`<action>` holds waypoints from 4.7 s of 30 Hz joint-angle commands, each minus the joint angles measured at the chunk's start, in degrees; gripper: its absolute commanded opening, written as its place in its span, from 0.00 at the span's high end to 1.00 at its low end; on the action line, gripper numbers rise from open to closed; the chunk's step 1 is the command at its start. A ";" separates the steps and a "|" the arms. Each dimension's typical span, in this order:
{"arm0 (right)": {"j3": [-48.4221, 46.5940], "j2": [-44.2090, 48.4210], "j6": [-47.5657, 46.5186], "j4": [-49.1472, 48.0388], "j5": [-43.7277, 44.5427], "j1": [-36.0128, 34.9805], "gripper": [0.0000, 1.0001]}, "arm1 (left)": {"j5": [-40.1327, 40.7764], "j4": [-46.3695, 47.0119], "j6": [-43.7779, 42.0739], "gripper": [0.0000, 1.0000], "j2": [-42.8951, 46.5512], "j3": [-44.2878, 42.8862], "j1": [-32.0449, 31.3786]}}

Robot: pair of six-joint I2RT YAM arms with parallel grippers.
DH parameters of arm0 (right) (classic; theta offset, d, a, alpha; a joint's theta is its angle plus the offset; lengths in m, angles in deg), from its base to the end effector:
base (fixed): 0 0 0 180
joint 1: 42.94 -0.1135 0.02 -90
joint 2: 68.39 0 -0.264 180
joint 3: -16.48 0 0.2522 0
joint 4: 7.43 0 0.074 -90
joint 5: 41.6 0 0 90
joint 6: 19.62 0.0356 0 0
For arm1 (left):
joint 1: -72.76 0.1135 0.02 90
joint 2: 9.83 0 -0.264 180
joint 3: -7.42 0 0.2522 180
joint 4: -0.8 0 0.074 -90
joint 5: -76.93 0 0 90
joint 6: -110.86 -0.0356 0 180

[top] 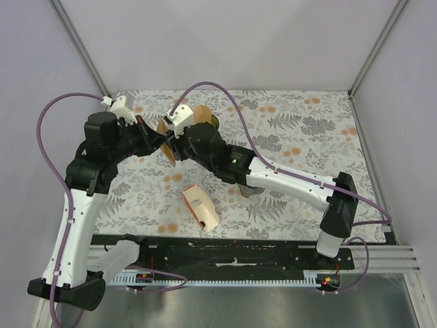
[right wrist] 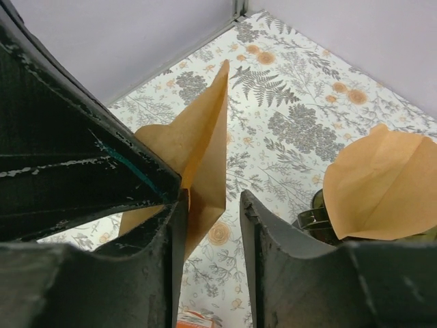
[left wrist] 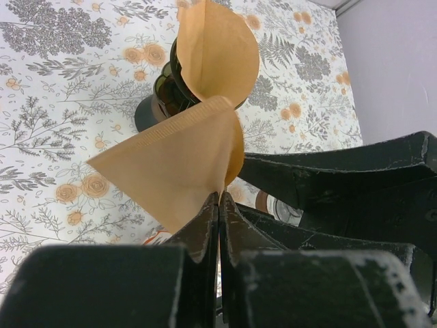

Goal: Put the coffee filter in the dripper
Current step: Place the coffee filter in the coffee dripper.

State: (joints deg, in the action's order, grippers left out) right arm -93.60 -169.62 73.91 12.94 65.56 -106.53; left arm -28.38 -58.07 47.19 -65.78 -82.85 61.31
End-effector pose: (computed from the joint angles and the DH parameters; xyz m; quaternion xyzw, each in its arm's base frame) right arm 0.1991 0.3773 0.3897 -0.3016 0.7103 0.2495 0.5851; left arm 0.1736 -0.0448 0.4294 -0.0366 0.8361 -0.2795 0.4707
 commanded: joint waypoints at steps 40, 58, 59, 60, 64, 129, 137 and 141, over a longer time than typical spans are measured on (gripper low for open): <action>-1.60 -0.90 -0.11 -2.03 -8.81 2.07 0.65 | -0.07 3.00 -4.88 0.98 0.75 2.15 -0.25; 2.88 3.93 2.27 -1.60 5.33 4.44 1.00 | 5.91 4.15 -18.68 0.98 -0.83 -0.48 -1.30; 2.97 4.11 2.18 -1.78 5.94 4.44 1.00 | 5.73 4.23 -18.85 0.98 -0.92 -0.57 -1.48; 3.06 4.11 2.18 -1.86 6.21 4.44 1.00 | 5.47 4.23 -19.20 0.98 -1.01 -0.57 -1.65; 2.71 4.11 2.36 -2.48 5.60 4.01 1.00 | 5.64 4.41 -21.22 0.98 -1.54 0.39 -2.70; 5.88 5.17 -6.43 -6.70 19.49 2.86 1.00 | 13.23 8.01 -24.13 0.97 -3.30 1.81 -7.19; 2.71 10.34 1.29 12.52 6.32 6.11 1.00 | -4.45 7.13 -21.41 0.45 -4.00 -3.90 -7.28; 2.71 15.88 4.02 23.06 -1.34 9.01 1.00 | -8.33 7.48 -19.39 0.37 -5.84 -7.33 -7.72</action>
State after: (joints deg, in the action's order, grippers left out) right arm -87.56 -161.71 73.25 24.46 72.58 -99.98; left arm -29.19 -52.01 25.71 -70.24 -85.49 54.04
